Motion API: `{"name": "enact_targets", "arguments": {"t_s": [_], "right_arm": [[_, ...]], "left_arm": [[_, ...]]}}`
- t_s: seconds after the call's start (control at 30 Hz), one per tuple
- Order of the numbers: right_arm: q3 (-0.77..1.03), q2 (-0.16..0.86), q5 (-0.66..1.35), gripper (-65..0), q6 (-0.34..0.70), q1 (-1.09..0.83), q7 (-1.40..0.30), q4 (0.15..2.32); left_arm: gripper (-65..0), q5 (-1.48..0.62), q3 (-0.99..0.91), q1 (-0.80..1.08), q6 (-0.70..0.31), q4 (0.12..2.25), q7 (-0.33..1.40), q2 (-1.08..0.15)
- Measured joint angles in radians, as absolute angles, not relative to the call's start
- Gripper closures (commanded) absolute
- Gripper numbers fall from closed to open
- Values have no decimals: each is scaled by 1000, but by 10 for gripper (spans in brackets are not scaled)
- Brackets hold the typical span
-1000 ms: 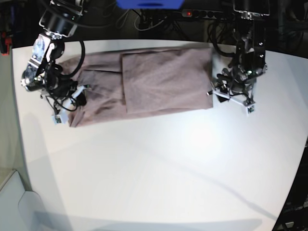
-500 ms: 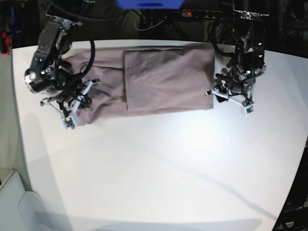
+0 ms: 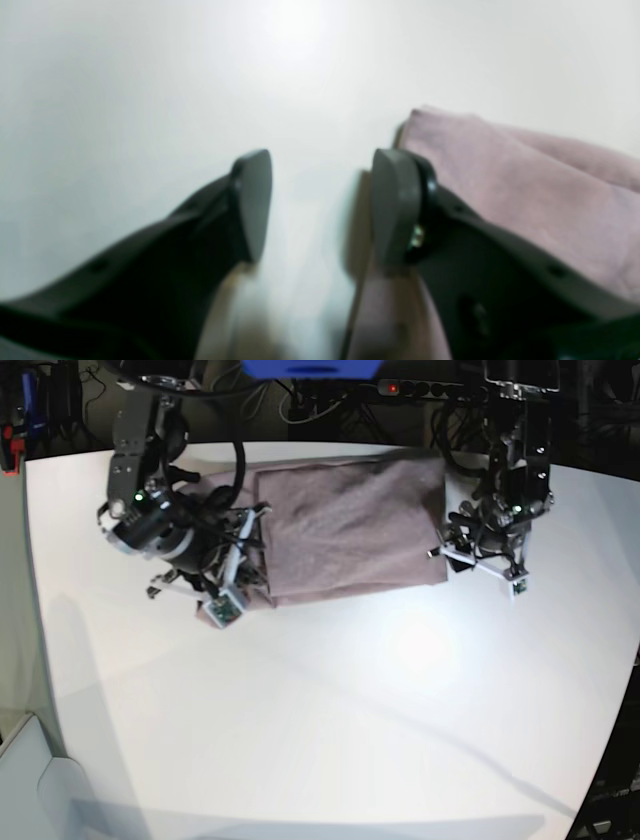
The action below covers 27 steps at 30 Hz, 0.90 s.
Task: Layout the t-shirt on the table in an organized manner, then fold the t-shirt properly
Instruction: 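Lift the strip end with the right gripper and fold it toward the left gripper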
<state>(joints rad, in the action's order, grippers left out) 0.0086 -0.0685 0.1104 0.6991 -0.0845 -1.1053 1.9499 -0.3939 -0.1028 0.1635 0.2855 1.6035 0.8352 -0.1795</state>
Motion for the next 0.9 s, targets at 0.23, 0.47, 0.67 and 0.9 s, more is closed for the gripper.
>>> {"name": "enact_targets", "arguments": {"t_s": [0.23,0.47,0.67,0.9], "right_arm": [[-224,-67,112,0,699,-90,-1102,1947],[-334,-126,112,0,699,-77,-1095,1897],[-414,-142,109,0,699,-52,-1026,1752],[-432,-146,111,0,699,-45,-990,1705]], "left_arm": [[-315,-394,-103,160,286,1602,836,-179],[-315,-395,-105,170,287,1635,863,-183],[-315,-402,-105,175,288,1673,896,-183],[-315,-413,-168,224,288,1795,947,-177]]}}
